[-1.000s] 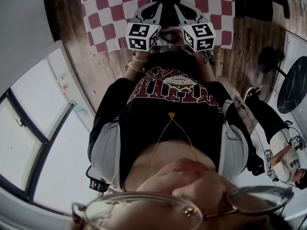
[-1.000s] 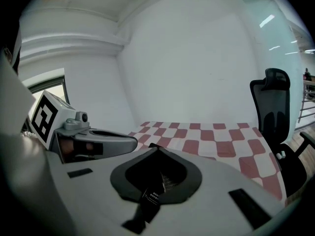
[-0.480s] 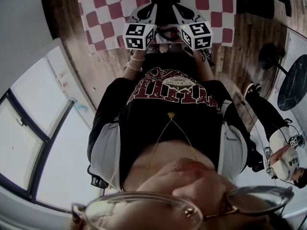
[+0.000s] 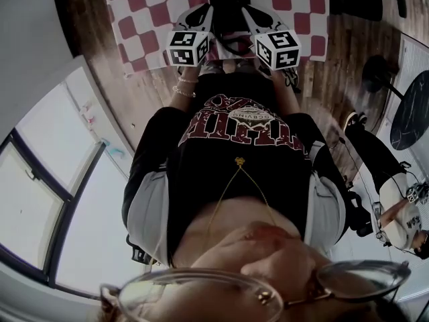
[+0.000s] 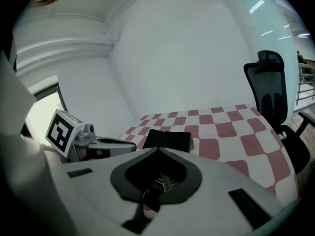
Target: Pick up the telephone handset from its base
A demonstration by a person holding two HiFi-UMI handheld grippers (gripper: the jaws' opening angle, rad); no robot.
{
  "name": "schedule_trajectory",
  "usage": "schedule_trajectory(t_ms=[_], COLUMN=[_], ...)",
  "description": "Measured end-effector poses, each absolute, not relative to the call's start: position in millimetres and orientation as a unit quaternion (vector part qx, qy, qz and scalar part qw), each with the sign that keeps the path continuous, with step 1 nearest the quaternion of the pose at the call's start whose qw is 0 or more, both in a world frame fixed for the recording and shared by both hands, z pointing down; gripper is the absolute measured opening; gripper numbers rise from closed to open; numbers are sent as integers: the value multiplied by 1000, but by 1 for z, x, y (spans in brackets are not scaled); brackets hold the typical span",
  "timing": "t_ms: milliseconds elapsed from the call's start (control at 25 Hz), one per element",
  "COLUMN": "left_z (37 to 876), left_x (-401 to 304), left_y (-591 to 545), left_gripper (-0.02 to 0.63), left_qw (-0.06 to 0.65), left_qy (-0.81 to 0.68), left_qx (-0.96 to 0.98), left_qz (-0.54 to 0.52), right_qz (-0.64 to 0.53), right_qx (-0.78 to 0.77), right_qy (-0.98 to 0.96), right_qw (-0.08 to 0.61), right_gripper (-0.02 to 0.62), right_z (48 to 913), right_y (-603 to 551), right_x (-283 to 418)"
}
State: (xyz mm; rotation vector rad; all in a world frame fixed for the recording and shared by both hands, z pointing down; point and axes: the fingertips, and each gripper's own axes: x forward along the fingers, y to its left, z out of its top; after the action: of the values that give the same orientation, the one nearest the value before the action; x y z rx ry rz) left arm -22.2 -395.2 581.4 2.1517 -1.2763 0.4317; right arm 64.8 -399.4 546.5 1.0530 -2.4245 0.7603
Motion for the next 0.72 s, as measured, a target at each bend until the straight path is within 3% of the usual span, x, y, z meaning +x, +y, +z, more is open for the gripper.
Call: schedule_trajectory(t_ms=[280,720], left_z=[600,617], left_x=[-22,-11], left_y=[-396,-397], left_gripper=[101,150], left_qw=[345,374], left_qy=[-457,-415], left_qx=[805,811], left_qz=[157,174], right_qz=[281,294], right_qx=[392,413], right_qy=[-857,-848], right_qw=[180,155], right_gripper=[20,20], right_z=[540,530], right_y=[-398,-393], right_x=[79,95])
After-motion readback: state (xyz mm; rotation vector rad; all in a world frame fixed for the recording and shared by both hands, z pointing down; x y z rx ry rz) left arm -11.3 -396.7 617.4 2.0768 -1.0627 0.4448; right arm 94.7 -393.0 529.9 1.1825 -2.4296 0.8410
